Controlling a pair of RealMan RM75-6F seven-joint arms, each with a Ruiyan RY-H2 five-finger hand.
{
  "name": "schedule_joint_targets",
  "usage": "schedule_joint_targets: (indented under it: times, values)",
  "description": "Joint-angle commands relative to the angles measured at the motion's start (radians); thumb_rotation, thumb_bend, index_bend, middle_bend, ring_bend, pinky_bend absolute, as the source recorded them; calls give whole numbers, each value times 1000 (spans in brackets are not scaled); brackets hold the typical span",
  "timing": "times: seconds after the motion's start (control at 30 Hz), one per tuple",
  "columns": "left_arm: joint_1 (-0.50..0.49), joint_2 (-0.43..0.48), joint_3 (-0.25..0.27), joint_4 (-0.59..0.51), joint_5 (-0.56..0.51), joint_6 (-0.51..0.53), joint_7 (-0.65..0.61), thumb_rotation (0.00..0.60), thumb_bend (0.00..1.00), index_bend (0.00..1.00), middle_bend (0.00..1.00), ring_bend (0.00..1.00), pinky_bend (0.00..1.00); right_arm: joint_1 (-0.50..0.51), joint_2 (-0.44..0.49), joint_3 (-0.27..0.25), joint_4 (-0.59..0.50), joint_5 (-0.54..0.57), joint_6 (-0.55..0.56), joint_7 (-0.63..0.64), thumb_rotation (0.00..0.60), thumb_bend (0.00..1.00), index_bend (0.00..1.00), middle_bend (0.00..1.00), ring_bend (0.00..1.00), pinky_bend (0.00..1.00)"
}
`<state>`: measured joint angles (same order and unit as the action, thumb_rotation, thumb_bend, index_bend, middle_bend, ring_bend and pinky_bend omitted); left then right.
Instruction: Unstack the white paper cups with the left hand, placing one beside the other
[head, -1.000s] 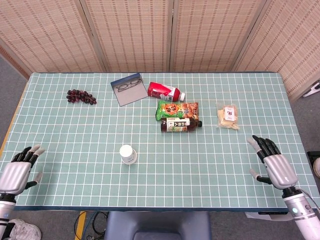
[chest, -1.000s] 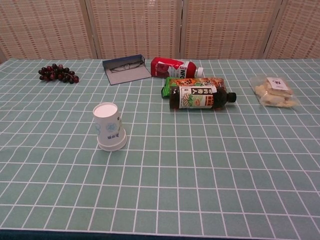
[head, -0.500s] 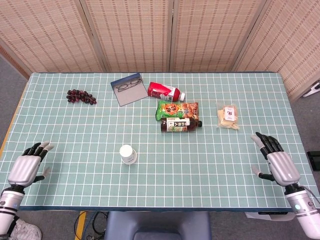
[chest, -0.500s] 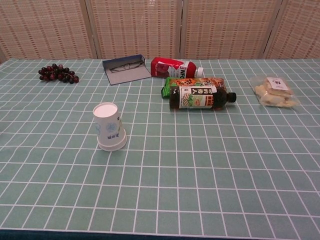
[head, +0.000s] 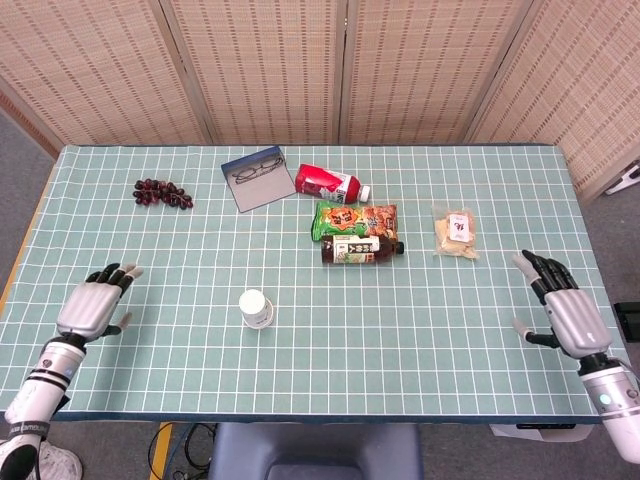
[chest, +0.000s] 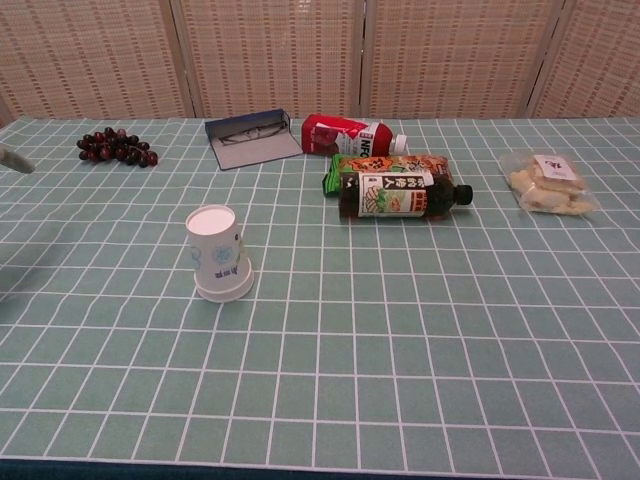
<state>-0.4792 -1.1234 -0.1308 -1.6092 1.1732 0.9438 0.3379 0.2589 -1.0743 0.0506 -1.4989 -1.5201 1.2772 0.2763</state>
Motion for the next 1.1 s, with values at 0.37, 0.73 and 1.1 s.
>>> schedule_joint_targets:
  times: [0.37,0.73,1.1]
  values:
    - [-164,-14,-1,-160,-197,-42,283,600,406,108,81,53,170,6,-15,6,105,7,-9,146,600,252,0,0,0,0]
    - [-277,-64,22,-224,-377,-6,461,600,406,107,77,52,170,15,-11,-8,131,-25,-11,210,600,251,0,0,0,0]
    - [-408,-161,35,-223,-543,31,587,600,406,103,69,52,170,17,6,-20,161,-53,5,310,600,252,0,0,0,0]
